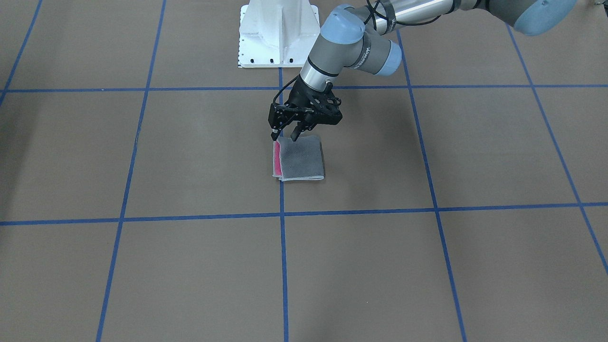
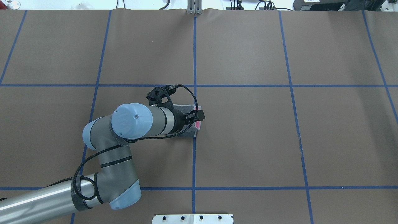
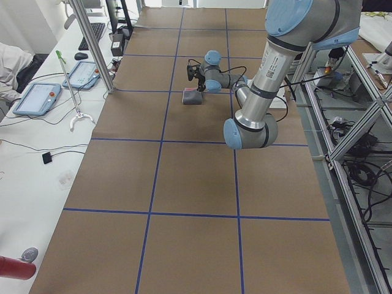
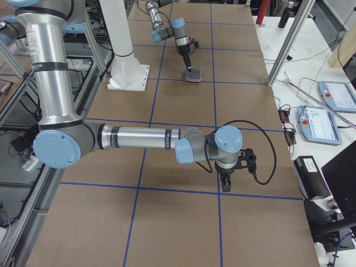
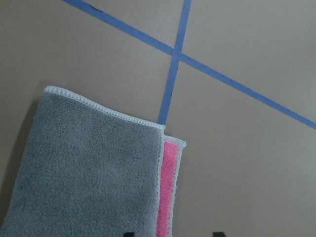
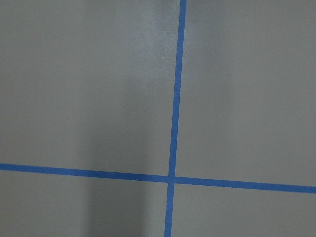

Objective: Fold towel twice with both arms
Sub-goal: 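Open the left gripper and withdraw it from the folded towel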

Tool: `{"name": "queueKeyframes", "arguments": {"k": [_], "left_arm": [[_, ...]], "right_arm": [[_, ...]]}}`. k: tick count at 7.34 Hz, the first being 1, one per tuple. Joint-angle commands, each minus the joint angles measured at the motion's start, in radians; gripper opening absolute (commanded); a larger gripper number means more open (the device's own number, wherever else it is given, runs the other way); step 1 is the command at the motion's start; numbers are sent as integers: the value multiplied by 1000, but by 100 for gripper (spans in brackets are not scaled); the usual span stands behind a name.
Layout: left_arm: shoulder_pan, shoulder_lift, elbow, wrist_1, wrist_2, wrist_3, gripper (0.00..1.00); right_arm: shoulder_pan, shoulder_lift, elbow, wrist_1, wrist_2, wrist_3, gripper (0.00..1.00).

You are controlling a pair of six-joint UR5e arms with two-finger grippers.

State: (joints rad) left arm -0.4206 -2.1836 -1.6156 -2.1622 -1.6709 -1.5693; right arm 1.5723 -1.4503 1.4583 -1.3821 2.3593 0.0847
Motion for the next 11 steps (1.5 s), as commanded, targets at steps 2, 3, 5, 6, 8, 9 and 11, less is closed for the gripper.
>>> {"name": "queueKeyframes", "arguments": {"k": [2,3,5,6,8,9,11], "left_arm": [[-114,74,-112,190,-140,227,100],[-150,143,-204,284,-153,327,100],[-304,264,-361,524,-246,641,100],[-393,354,-401,551,-277,811,100],[-656,525,-392,547,-419,1144,100],[-790,597,-364,548,-488,1352,100],[-994,686,-229,539,-634,1614,100]], "right_arm": [[0,-44,-7,0,-2,0,100],[0,-57,-7,0,-2,0,100],[0,-85,-12,0,-3,0,100],[0,-100,-10,0,-3,-2,100],[0,-107,-9,0,-3,0,100],[0,-107,-9,2,-3,-2,100],[0,-105,-9,2,-5,-2,100]]}}
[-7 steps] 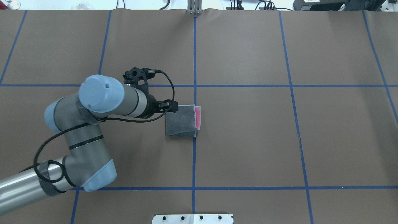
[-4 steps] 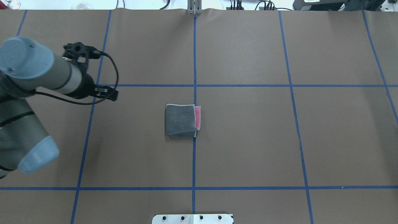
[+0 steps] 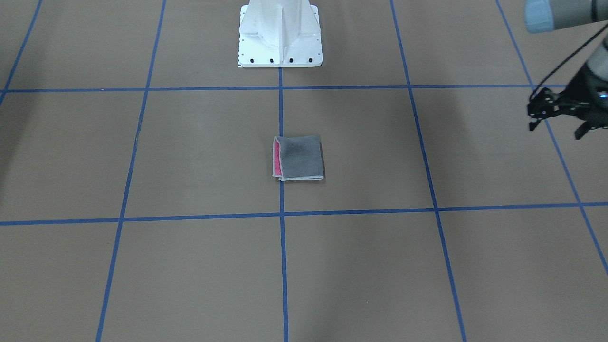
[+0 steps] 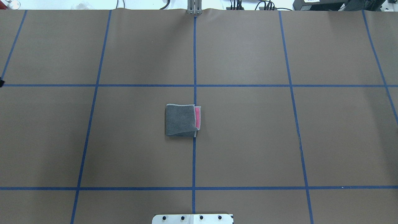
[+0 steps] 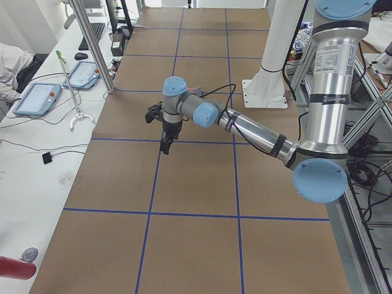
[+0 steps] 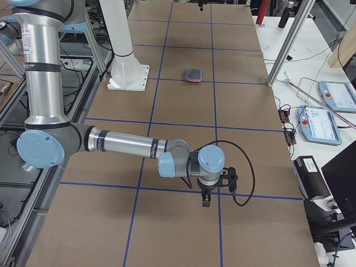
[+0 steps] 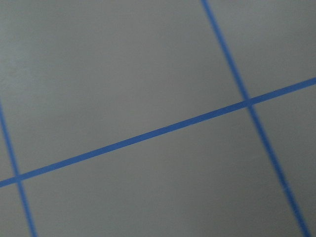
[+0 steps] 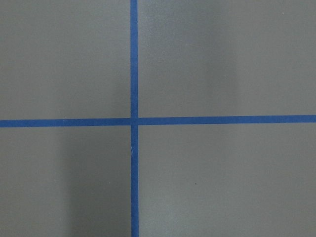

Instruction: Fold towel twice with both arms

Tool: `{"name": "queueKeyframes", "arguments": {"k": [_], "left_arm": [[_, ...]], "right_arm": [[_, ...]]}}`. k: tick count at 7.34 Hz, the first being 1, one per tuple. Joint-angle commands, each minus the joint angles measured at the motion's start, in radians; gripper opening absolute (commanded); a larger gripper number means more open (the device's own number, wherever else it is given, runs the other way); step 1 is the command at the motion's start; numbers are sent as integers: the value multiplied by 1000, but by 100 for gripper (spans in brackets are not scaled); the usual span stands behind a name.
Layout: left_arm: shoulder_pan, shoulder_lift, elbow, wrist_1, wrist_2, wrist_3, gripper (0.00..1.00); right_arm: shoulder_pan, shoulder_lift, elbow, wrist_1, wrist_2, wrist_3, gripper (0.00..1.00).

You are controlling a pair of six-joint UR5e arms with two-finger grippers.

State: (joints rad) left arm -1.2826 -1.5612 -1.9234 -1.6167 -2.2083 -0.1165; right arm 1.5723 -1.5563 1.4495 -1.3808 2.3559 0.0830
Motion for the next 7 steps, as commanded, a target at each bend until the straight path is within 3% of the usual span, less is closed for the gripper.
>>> {"name": "queueKeyframes", "arguments": {"k": [1,4,7], "left_arm": [[-159,114,116,-8,-106,165,100],[-245,167,112,-5,-109,166,100],[-245,173,126,5,-106,147,100]], "right_arm": [[0,-1,3,0,0,0,100],[0,1,12,0,0,0,100],[0,4,15,0,0,1,100]]}}
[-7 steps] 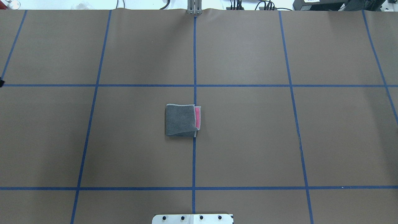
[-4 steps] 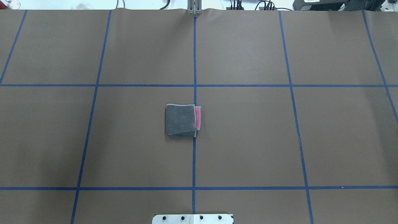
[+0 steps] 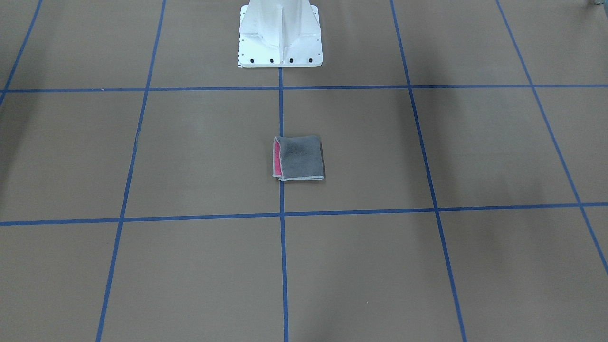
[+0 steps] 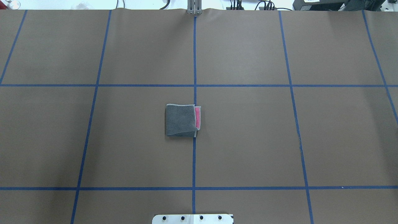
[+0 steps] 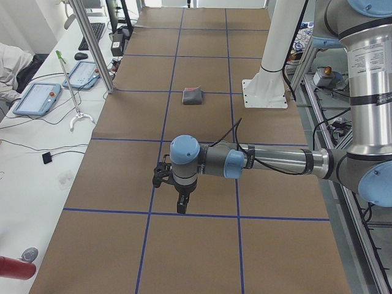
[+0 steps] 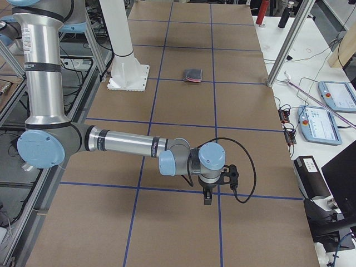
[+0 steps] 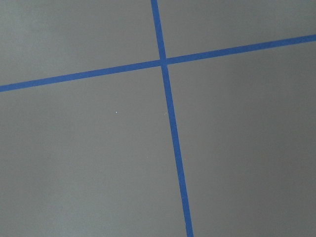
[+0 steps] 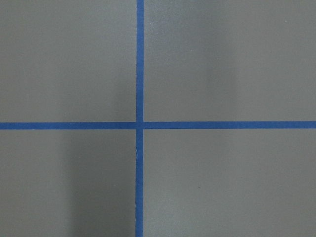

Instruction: Fold towel twice with both arms

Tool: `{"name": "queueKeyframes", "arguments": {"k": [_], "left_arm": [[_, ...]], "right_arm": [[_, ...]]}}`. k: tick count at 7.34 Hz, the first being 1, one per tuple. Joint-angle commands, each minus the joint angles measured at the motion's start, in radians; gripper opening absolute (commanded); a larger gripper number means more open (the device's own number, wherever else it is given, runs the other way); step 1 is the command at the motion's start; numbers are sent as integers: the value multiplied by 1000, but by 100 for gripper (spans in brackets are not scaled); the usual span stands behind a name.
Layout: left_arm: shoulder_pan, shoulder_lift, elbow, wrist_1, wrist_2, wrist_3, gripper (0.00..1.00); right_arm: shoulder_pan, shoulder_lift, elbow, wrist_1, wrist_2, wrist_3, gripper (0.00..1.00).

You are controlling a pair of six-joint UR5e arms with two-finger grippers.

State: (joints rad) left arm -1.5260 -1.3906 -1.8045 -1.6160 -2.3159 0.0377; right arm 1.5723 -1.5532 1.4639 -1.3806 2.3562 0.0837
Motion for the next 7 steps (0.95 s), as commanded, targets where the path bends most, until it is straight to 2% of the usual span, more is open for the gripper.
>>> {"name": "queueKeyframes", "arguments": {"k": [1,7], "left_arm": [[-2,4,8,1,7,-4,100],[-3,41,-7,-2,12,2,100]], "right_arm": [[0,1,1,0,0,1,100],[0,-2,9,0,2,1,100]]}}
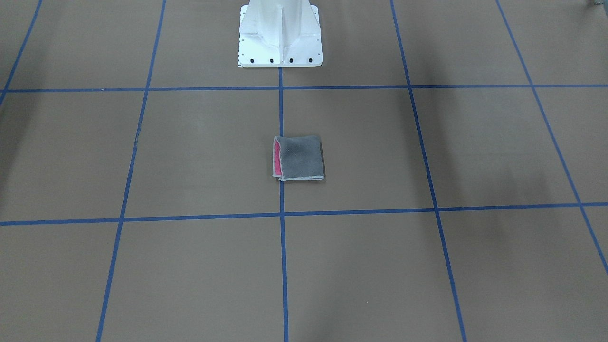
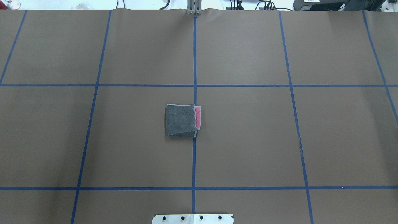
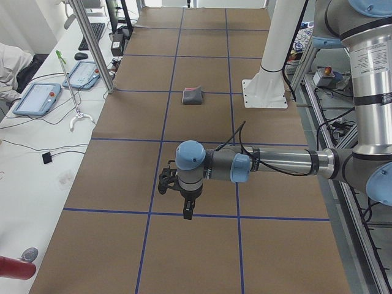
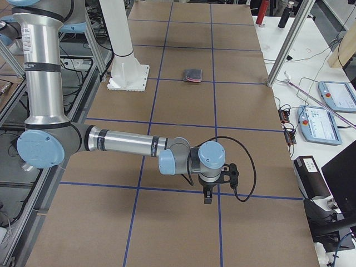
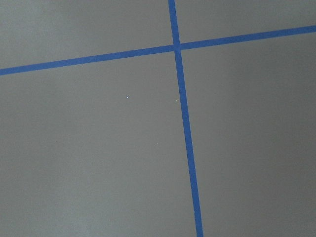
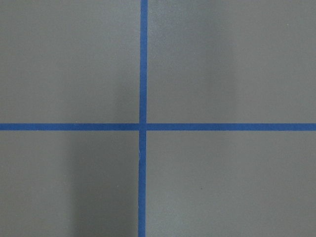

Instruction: Fold towel twice with both arms

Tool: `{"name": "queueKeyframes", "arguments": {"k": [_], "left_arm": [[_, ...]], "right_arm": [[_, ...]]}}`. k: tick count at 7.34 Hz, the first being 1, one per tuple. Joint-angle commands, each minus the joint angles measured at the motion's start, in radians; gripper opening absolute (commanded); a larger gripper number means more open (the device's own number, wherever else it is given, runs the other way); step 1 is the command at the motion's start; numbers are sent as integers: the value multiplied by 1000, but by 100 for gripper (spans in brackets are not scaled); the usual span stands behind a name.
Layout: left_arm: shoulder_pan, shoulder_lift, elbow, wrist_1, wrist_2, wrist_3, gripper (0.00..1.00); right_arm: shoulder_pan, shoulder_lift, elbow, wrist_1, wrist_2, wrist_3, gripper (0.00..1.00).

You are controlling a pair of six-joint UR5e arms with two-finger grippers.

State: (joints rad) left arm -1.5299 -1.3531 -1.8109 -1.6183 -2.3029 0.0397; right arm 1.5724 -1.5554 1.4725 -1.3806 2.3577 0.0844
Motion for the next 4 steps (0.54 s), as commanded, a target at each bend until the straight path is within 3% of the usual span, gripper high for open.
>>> {"name": "queueKeyframes", "arguments": {"k": [1,4], "left_arm": [[1,3,1,0,0,0,100],[4,0,1,0,-1,0,100]], "right_arm": [[0,0,2,0,0,0,100],[0,8,20,-3,6,0,100]]}}
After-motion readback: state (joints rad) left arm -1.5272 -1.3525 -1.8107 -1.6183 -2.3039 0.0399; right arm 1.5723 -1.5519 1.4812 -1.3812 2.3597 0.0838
